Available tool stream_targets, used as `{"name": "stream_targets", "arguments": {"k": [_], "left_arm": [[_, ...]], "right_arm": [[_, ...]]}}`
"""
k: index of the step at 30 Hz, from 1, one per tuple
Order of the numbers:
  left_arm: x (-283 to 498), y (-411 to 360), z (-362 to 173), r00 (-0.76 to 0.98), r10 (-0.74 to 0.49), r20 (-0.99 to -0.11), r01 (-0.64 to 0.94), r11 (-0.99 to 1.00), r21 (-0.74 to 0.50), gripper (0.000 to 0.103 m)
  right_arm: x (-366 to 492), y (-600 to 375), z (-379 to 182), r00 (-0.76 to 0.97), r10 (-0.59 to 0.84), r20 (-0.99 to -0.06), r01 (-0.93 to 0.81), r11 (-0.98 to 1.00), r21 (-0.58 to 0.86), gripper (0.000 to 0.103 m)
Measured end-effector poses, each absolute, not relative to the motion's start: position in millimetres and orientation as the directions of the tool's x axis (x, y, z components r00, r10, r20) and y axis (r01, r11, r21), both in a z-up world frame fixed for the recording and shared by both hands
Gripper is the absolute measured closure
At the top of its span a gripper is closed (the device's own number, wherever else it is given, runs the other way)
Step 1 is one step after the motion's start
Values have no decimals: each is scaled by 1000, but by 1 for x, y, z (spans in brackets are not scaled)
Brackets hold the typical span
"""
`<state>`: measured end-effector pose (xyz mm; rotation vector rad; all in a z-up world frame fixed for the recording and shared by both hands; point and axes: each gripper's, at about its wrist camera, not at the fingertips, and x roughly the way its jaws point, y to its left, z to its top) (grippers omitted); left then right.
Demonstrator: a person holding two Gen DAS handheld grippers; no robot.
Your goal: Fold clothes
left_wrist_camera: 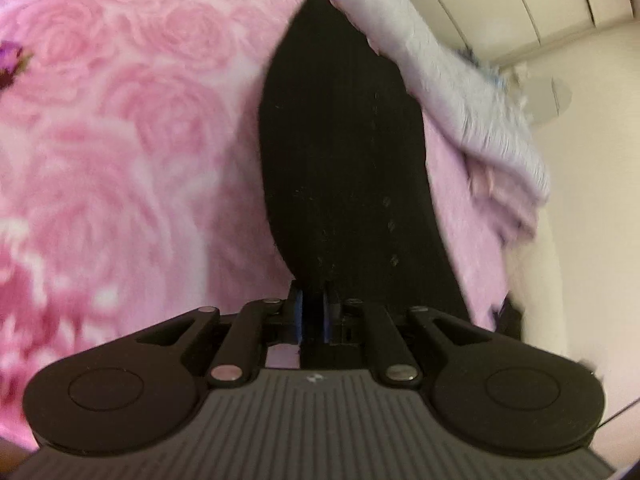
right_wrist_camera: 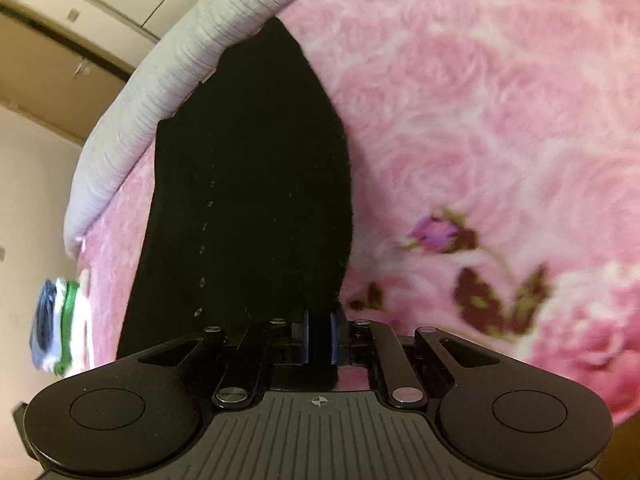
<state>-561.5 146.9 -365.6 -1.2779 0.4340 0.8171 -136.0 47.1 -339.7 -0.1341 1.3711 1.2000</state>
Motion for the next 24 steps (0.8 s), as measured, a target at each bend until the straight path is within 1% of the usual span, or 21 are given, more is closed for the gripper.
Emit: {"name": "stream_targets", "arguments": {"k": [5,9,11,12,13,14,17,19,21,24], "left_arm": [[-564,104,-386,600,241,-763,-783,-18,-621,97],[-564,83,-387,531,240,-813,-838,3,-546,96],[-561,81,-378,495,248,-833,-862,17,-507,96],[-558,82,-369,467,254,-847,-879,26,-477,97],[-554,83,-361,438,261,-860,-895,34,-445,99],[-556,80,-351,405,280,-870,-912,49,-408,99],[-552,80,-316,315,370,-874,-948,70,-312,99],[-546,89,-306,310,415,-855,-949,78,-306,99],[-530,102,-310,320,425,-847,-946,101,-307,99],[-495,113,-329,315,412,-855,-949,159,-273,97]], "right_arm": [[-149,6,-364,-224,456,-861,-720,518,461,95],[-157,-8,-374,-204,411,-888,-735,535,416,95],[-159,-9,-376,-186,370,-910,-766,525,370,88],[-159,-7,-374,-172,339,-925,-787,517,336,76],[-159,-6,-373,-158,308,-938,-807,507,302,67],[-157,-6,-368,-129,299,-946,-824,498,270,66],[-153,1,-344,-16,308,-951,-871,463,165,65],[-153,13,-330,25,361,-932,-900,414,136,65],[-156,30,-324,21,426,-904,-926,351,143,65],[-170,59,-336,9,470,-883,-961,249,123,65]]}}
